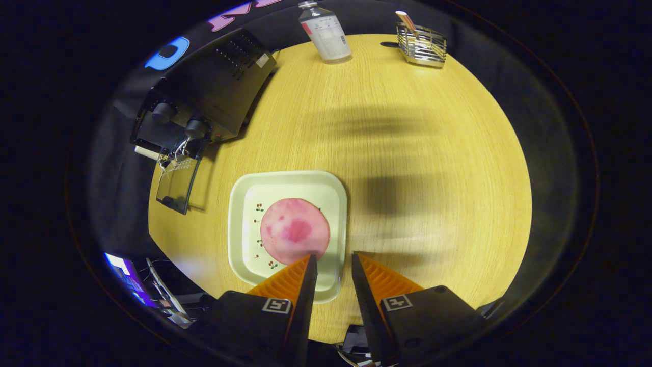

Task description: Open the toaster oven, put the food inside, and close the toaster oven door.

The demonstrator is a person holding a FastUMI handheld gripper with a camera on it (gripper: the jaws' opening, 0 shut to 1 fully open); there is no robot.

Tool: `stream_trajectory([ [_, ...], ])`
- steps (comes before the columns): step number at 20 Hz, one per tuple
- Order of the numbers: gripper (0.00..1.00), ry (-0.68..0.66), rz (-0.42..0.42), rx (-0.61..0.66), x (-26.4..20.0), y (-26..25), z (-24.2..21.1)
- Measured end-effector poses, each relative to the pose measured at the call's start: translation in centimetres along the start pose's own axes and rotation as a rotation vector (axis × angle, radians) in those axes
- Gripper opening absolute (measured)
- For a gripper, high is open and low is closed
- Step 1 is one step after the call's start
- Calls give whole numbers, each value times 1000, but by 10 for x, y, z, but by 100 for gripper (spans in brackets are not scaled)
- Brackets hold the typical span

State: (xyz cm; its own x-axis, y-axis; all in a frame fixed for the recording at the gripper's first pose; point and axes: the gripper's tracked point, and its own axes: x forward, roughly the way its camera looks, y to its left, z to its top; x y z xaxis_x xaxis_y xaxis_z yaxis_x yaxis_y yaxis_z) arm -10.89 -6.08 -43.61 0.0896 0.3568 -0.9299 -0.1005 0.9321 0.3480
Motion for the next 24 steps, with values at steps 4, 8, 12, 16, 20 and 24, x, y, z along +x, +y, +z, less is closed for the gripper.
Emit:
stream_trajectory([
  [4,26,17,-55,-22,2,-12,2],
  [8,10,26,65,-23,11,3,5],
  [12,6,-23,179,170,11,14,3],
  [16,6,-57,225,212,9,22,5],
  [20,6,-87,283,236,4,41,8],
  [24,6,-135,392,318,-2,61,13],
])
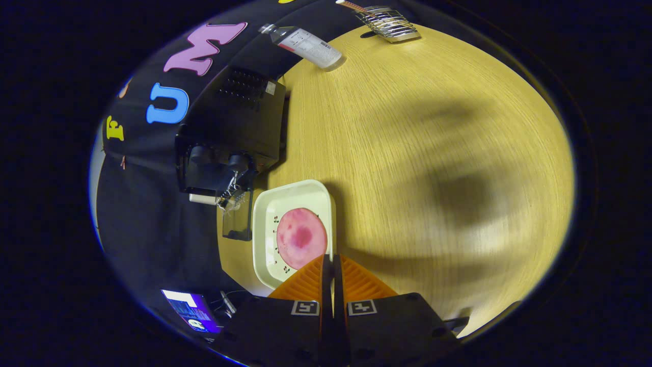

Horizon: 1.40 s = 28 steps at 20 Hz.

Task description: Open the toaster oven, put the food inside, and close the toaster oven door.

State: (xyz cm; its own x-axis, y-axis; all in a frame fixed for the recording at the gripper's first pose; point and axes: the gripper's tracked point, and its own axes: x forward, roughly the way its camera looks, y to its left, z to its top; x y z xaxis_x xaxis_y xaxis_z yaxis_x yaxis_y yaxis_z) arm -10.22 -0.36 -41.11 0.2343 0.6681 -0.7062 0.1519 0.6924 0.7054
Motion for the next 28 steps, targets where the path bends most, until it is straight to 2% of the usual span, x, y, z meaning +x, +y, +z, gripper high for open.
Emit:
stream_trajectory([
  [6,5,-26,6,29,-11,25,-8],
  [13,6,-70,-48,78,-5,83,-34],
  [21,5,-155,-45,161,43,166,-43],
  [28,5,-244,-80,258,92,216,-20],
])
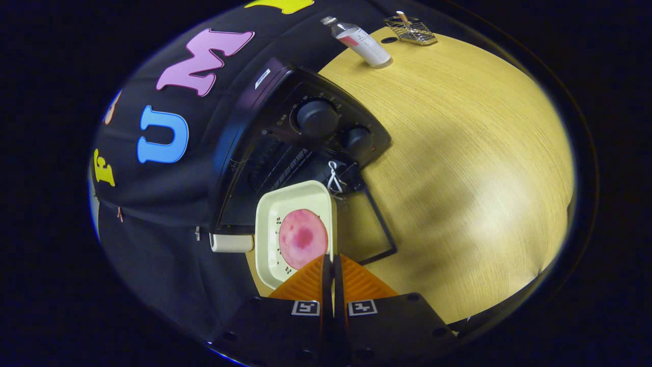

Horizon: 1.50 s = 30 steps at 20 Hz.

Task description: Open the toaster oven, put the food inside, and close the toaster oven door.

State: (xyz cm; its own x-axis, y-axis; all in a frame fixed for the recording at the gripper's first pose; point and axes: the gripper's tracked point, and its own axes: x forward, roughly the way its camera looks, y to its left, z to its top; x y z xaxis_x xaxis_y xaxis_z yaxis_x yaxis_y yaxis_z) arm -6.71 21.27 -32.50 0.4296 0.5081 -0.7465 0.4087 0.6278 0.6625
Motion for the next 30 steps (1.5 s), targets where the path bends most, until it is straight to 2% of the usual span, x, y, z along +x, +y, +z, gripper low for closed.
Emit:
stream_trajectory([
  [9,6,-183,-58,242,59,56,28],
  [14,6,-275,-97,426,81,66,30],
  [17,6,-310,-130,486,92,67,21],
  [19,7,-331,-107,509,95,75,21],
  [23,19,-341,-71,505,93,83,18],
  [26,49,-307,-59,506,89,83,9],
  [27,53,-292,-44,483,83,86,7],
  [28,66,-288,-44,434,76,86,4],
  [29,75,-294,-49,351,67,84,3],
  [30,91,-309,-61,257,57,80,3],
])
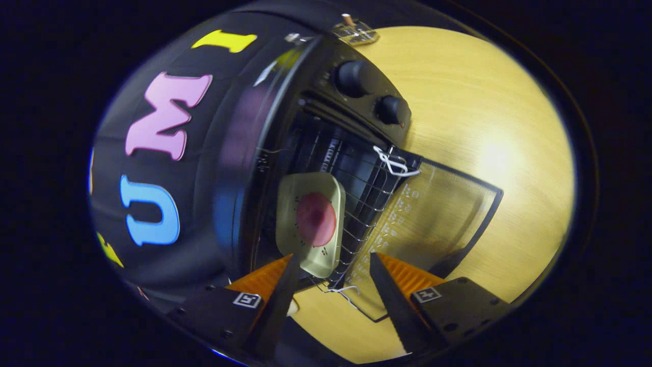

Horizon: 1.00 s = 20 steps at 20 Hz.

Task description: Open the toaster oven, put the food inside, and close the toaster oven door.

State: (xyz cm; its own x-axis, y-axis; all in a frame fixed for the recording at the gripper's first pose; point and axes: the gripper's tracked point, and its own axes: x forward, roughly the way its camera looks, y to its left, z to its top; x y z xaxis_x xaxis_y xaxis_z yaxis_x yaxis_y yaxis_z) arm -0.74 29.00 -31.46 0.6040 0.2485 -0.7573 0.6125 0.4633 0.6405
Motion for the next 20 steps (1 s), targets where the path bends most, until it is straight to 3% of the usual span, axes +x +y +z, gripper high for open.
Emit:
stream_trajectory([
  [1,97,-15,0,-85,-12,-5,2],
  [6,98,8,-93,-333,-49,-47,0],
  [12,98,112,-192,-868,-60,-101,-51],
  [15,99,184,-222,-994,-50,-120,-75],
  [20,99,204,-277,-1042,-25,-140,-80],
])
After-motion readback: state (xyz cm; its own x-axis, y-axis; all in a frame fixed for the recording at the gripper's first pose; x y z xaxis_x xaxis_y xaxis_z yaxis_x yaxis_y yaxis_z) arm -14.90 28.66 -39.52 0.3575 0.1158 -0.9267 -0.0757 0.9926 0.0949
